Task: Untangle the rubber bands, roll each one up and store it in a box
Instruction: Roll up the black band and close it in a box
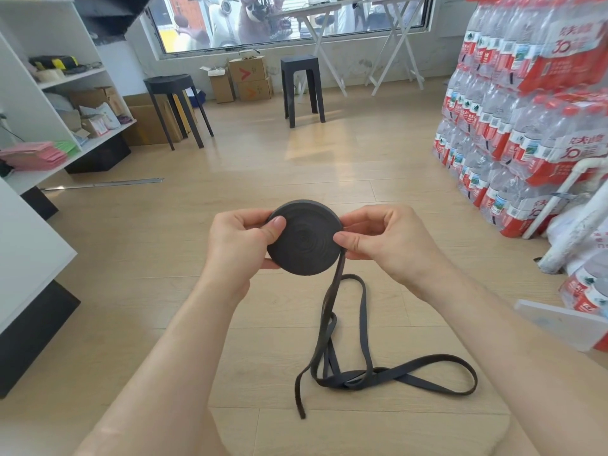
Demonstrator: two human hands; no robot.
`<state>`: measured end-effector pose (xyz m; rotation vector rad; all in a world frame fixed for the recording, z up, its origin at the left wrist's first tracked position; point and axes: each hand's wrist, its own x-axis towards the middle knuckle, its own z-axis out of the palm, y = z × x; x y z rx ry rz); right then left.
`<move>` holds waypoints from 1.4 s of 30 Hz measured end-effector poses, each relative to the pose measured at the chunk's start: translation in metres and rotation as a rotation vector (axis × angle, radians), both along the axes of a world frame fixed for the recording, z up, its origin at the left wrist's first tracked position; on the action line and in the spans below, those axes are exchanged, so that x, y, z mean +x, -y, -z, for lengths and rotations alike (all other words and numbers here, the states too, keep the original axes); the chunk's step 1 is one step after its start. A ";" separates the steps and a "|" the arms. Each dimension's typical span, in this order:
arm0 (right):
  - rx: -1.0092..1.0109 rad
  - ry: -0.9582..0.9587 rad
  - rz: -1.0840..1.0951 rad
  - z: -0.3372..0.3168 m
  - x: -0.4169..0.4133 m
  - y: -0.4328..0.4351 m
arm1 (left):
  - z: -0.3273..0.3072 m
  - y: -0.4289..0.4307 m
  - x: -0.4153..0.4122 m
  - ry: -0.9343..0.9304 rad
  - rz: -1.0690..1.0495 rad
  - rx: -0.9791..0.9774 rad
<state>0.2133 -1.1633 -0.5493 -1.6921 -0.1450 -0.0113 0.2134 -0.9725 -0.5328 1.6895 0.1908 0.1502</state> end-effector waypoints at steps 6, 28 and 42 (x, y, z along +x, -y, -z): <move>0.134 -0.052 0.062 -0.001 -0.002 -0.009 | 0.002 0.004 -0.002 -0.019 -0.054 -0.155; -0.371 0.152 -0.074 0.001 0.004 0.003 | 0.002 0.011 -0.006 0.197 0.180 0.694; -0.106 0.114 0.034 -0.002 0.000 -0.004 | 0.005 0.015 -0.004 0.126 0.023 0.162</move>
